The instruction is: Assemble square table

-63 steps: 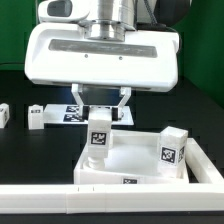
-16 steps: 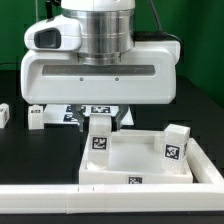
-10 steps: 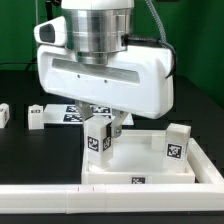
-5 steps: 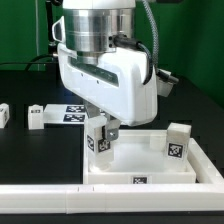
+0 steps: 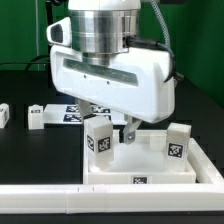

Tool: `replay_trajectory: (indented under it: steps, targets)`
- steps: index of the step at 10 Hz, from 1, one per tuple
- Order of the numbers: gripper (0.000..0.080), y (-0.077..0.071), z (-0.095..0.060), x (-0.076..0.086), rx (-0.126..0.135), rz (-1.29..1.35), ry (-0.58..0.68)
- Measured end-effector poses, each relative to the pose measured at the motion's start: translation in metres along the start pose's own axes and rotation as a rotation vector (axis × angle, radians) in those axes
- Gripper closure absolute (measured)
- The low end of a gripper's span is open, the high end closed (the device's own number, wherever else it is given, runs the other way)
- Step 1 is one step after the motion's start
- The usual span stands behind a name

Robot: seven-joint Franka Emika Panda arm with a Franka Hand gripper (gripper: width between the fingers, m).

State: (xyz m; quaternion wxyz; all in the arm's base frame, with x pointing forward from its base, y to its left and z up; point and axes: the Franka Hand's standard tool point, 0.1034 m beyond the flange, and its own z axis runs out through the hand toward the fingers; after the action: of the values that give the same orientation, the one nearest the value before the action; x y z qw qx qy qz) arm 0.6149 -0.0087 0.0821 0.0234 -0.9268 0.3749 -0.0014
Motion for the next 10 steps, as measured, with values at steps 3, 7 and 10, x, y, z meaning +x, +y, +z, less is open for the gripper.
replay_trajectory:
  steps: [3, 7, 10]
  targets:
    - [0.0150, 0.003, -0.004, 0.005, 0.001, -0.348, 0.005]
    - [0.0150, 0.005, -0.006, 0.010, -0.007, -0.734, 0.014]
    - [0.0150, 0.005, -0.006, 0.011, -0.009, -0.945, 0.014]
